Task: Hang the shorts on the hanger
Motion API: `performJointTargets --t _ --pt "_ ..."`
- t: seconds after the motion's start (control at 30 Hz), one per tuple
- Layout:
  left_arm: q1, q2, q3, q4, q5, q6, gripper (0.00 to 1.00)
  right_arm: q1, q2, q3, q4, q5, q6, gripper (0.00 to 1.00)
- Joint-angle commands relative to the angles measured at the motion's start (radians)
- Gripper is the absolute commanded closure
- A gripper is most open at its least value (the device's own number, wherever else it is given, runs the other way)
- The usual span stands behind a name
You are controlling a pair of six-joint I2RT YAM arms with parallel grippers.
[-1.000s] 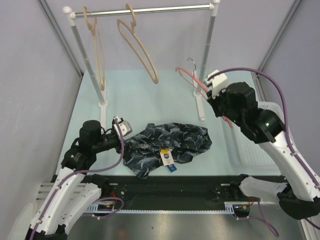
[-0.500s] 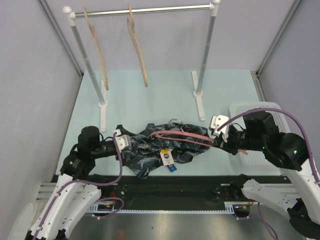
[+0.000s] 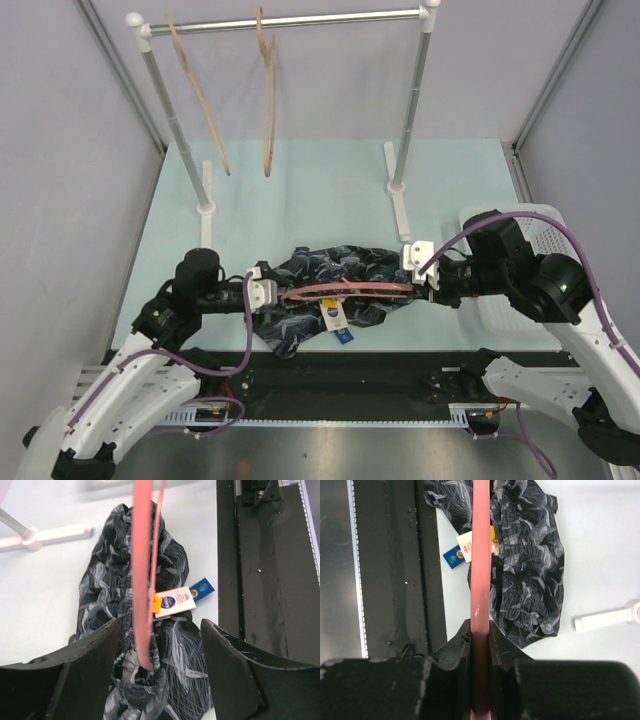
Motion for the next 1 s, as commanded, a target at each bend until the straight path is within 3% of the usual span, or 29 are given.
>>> performJointTargets --t 0.0,0.17,0.27,0.3,0.33,0.37,0.47,0.57,0.7,0.97 --pt "-0.042 0.036 0.001 0.139 -0.043 -0.068 0.30 0.033 -0.002 0.010 0.080 -0.038 -0.035 1.00" --pt "-0.090 0.068 -0.001 0.137 -0.024 -0.067 0.50 0.049 0.016 0.008 0.107 -0.035 -0.019 1.00" --pt "-0.122 0.074 -0.001 0.104 -0.033 -0.053 0.72 0.053 0.036 0.008 0.123 -0.035 -0.012 1.00" --pt "-0.133 0.074 0.001 0.096 -0.040 -0.048 0.90 0.056 0.047 0.008 0.123 -0.029 -0.012 1.00" --pt "-0.138 0.074 0.005 0.091 -0.052 -0.050 0.97 0.061 0.067 0.008 0.127 -0.017 -0.002 0.97" --pt "-0.141 0.077 0.010 0.084 -0.081 -0.054 1.00 0.075 0.082 0.010 0.143 0.023 0.008 0.83" --pt "-0.142 0.105 0.039 0.036 -0.121 -0.062 0.99 0.104 0.127 0.011 0.171 0.080 0.034 0.54" --pt "-0.142 0.140 0.070 -0.004 -0.144 -0.058 1.00 0.156 0.159 0.011 0.192 0.138 0.019 0.43" --pt "-0.144 0.158 0.087 -0.010 -0.156 -0.056 1.00 0.198 0.200 0.013 0.245 0.169 0.022 0.38" --pt "-0.150 0.160 0.093 -0.007 -0.167 -0.059 1.00 0.242 0.288 0.014 0.283 0.160 0.001 0.41"
